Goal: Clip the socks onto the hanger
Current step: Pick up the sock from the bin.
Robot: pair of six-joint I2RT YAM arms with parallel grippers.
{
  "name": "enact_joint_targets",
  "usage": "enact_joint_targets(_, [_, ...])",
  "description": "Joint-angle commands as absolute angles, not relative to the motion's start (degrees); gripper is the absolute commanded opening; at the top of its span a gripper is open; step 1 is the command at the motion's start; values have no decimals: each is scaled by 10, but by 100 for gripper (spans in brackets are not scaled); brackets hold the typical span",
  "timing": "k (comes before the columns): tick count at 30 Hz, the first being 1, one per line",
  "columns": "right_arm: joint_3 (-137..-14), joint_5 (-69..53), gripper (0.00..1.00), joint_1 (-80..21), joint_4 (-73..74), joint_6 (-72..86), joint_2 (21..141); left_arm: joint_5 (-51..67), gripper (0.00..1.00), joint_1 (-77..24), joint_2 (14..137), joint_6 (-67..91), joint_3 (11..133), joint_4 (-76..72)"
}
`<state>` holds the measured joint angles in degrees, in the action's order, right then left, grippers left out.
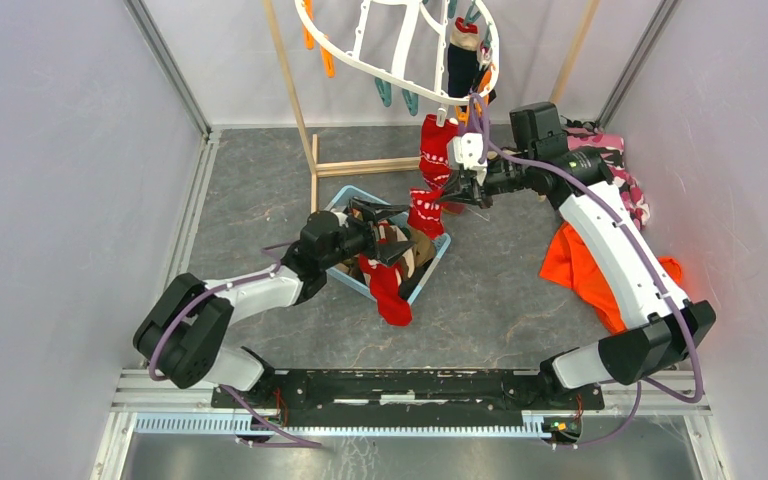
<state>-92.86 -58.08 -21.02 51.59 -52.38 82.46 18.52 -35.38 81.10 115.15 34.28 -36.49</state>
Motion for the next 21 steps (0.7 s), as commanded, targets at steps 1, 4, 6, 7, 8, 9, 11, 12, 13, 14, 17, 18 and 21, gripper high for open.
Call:
enact_joint_targets(1, [-923,-608,0,-214,540,-564,806,192,87,-355,819,1179,369,-368])
enact_joint_targets(4, [-920,-621,0,-215,563,-596,803,185,87,-355,818,1181,370,-357])
enact_joint_targets(6, [-917,-625,0,-216,584,-621,802,186,87,-355,821,1182,369,-358])
enact_joint_targets(7, [-914,-626,0,-217,590,-632,800,186,88,-355,822,1182,369,-358])
enact_joint_targets(8, [-914,-627,0,-218,599,-643,799,186,88,-355,823,1183,369,-359])
enact_joint_targets(9, [-912,-628,0,-219,607,-653,798,186,88,-355,824,1184,368,-361])
enact_joint_targets(11, [-909,-630,0,-220,617,-665,797,186,88,-355,825,1185,367,-361])
enact_joint_targets(12, [-909,-631,0,-221,622,-673,795,186,88,-355,826,1184,369,-361])
enact_joint_targets(13, [-908,-632,0,-222,626,-678,795,187,88,-355,827,1182,370,-361])
enact_joint_targets(14, [-907,-632,0,-223,625,-678,795,188,87,-355,828,1179,372,-361])
enact_joint_targets(17, [-910,-632,0,-224,627,-681,795,190,76,-355,831,1170,381,-363])
enact_joint_targets(18, [-911,-632,0,-224,628,-682,796,190,68,-355,831,1166,382,-363])
enact_joint_targets(21, [-913,-627,0,-225,631,-683,796,194,45,-356,832,1162,381,-376])
